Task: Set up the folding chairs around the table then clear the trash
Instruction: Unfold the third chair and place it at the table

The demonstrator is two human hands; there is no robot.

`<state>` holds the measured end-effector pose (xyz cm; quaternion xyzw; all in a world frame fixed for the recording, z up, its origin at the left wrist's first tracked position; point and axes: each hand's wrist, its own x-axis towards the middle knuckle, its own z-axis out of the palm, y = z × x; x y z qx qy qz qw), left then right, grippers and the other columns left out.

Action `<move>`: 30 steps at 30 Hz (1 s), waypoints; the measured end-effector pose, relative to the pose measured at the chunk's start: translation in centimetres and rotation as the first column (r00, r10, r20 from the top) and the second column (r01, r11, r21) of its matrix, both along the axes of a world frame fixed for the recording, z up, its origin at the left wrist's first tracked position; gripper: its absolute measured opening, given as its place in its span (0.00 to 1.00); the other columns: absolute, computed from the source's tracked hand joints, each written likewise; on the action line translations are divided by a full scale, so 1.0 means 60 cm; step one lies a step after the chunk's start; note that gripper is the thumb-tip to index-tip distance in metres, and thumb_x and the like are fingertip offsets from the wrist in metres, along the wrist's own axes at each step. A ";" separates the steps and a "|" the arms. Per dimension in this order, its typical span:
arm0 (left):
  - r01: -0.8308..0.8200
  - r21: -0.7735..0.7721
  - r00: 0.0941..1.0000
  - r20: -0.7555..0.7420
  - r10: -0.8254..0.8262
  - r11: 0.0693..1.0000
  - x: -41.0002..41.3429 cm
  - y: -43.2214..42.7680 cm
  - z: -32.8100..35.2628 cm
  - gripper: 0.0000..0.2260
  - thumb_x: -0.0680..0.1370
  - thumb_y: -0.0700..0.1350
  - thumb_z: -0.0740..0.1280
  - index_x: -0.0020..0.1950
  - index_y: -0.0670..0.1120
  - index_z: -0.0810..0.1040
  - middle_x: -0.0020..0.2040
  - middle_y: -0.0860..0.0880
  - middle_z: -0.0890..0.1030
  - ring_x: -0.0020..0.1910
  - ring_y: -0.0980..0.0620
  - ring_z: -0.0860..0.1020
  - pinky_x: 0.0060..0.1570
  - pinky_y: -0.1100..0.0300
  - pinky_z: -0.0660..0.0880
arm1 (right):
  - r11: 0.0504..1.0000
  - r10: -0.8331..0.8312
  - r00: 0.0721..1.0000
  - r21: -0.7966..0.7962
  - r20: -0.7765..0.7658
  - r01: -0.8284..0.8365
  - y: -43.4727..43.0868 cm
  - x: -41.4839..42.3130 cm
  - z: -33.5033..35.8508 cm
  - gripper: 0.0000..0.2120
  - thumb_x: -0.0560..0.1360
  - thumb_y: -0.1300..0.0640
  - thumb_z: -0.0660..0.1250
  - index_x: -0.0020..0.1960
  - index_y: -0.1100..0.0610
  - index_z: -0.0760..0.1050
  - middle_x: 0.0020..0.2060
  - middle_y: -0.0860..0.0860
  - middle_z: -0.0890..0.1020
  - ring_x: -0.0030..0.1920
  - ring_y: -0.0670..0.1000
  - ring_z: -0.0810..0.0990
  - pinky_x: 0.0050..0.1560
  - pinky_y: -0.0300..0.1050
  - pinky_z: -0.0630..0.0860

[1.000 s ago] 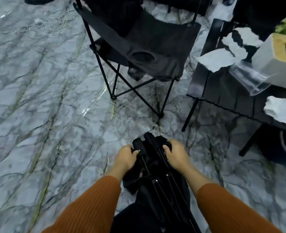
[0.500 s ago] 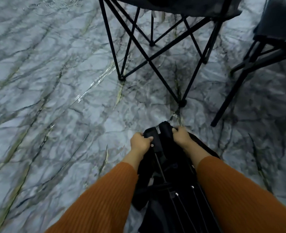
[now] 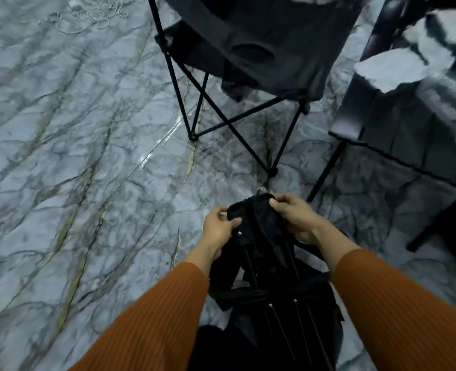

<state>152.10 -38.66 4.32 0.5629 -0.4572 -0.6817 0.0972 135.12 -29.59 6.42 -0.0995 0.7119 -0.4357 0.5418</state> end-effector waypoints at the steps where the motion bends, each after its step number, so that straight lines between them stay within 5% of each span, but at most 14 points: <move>1: 0.026 -0.002 1.000 -0.011 -0.026 1.000 0.005 0.011 0.041 0.11 0.74 0.33 0.70 0.55 0.41 0.75 0.40 0.44 0.78 0.43 0.42 0.81 0.51 0.41 0.80 | 1.000 0.015 1.000 -0.014 -0.003 -0.015 0.016 0.005 0.043 0.07 0.78 0.56 0.66 0.55 0.54 0.77 0.50 0.60 0.83 0.48 0.57 0.83 0.53 0.55 0.79; 8: 0.284 -0.018 0.958 0.041 -0.283 0.959 0.045 0.095 0.303 0.09 0.74 0.32 0.69 0.53 0.37 0.79 0.49 0.38 0.82 0.49 0.40 0.81 0.53 0.39 0.79 | 0.996 0.088 0.987 -0.009 -0.131 -0.090 0.151 0.069 0.301 0.12 0.76 0.59 0.69 0.54 0.44 0.80 0.59 0.50 0.80 0.64 0.55 0.75 0.64 0.59 0.75; 12: 0.358 -0.082 0.933 0.053 -0.355 0.930 0.055 0.158 0.425 0.07 0.72 0.30 0.71 0.44 0.41 0.80 0.44 0.40 0.82 0.47 0.40 0.83 0.51 0.41 0.80 | 0.999 -0.039 0.973 -0.034 -0.229 0.032 0.236 0.112 0.414 0.11 0.74 0.59 0.70 0.53 0.47 0.81 0.56 0.51 0.82 0.62 0.55 0.77 0.65 0.59 0.73; 16: 0.460 -0.174 0.887 0.038 -0.461 0.871 0.042 0.210 0.549 0.07 0.72 0.33 0.71 0.49 0.40 0.80 0.45 0.43 0.83 0.48 0.44 0.82 0.51 0.49 0.80 | 0.976 -0.216 0.928 -0.093 -0.303 0.196 0.320 0.137 0.563 0.09 0.74 0.63 0.70 0.53 0.54 0.80 0.53 0.51 0.83 0.58 0.52 0.79 0.64 0.52 0.75; 21: 0.578 -0.368 0.787 0.014 -0.617 0.729 0.019 0.260 0.707 0.07 0.74 0.36 0.71 0.49 0.46 0.80 0.46 0.48 0.83 0.47 0.52 0.82 0.50 0.58 0.78 | 0.907 -0.420 0.820 -0.213 -0.388 0.364 0.458 0.136 0.741 0.09 0.76 0.65 0.67 0.54 0.58 0.80 0.49 0.43 0.80 0.48 0.29 0.77 0.47 0.22 0.72; 26: 0.612 -0.594 0.733 0.180 -0.656 0.522 0.012 0.259 0.833 0.09 0.72 0.36 0.72 0.50 0.44 0.80 0.43 0.49 0.80 0.44 0.49 0.79 0.50 0.55 0.77 | 0.846 -0.531 0.682 -0.362 -0.503 0.392 0.601 0.125 0.840 0.09 0.77 0.67 0.64 0.53 0.57 0.77 0.48 0.50 0.81 0.48 0.41 0.79 0.53 0.31 0.75; 30: 0.556 -0.715 0.770 0.251 -0.586 0.424 0.050 0.218 0.924 0.10 0.73 0.33 0.71 0.54 0.38 0.80 0.46 0.46 0.79 0.47 0.48 0.78 0.48 0.59 0.75 | 0.753 -0.657 0.520 -0.442 -0.546 0.487 0.716 0.107 0.902 0.12 0.79 0.67 0.61 0.50 0.49 0.73 0.44 0.50 0.80 0.45 0.40 0.79 0.50 0.32 0.75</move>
